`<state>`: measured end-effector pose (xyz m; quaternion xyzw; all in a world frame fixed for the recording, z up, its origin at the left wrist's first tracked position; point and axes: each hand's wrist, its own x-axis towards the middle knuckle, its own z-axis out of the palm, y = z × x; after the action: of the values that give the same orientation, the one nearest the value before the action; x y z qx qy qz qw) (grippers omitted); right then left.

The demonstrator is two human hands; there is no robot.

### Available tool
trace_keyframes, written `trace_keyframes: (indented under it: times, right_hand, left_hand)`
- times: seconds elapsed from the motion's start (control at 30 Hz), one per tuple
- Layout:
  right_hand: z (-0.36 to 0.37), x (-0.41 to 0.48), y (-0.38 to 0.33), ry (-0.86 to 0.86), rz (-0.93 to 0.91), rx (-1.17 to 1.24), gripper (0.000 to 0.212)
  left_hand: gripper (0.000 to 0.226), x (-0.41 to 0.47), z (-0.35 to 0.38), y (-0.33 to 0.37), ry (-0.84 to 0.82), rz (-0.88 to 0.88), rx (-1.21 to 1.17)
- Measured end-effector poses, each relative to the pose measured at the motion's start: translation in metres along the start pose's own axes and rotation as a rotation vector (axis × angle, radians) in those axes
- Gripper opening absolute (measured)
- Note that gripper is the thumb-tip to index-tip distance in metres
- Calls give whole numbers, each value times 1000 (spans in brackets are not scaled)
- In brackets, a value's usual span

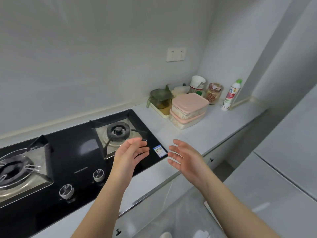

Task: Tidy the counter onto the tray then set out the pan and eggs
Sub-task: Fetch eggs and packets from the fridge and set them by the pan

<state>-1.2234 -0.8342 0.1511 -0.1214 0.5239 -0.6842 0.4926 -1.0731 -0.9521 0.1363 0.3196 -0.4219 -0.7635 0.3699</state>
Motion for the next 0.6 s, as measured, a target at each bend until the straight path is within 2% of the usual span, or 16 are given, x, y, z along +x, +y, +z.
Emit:
trace_keyframes:
  times: [0.07,0.2,0.4,0.6]
  right_hand:
    - [-26,21,-23,38,0,7,48]
    - [-80,63,-76,100,-22,49,26]
    - [-152,100,-140,222,-115,5,23]
    - [-212,101,-200,354,-198,-211,19]
  left_hand:
    - [13,34,31,-12,-19,-22,-10]
    - [14,96,100,-25,-60,-35,22]
    - [16,160,191,-49,-208,-108,73]
    - [15,186,272,-90,-366,-203,118]
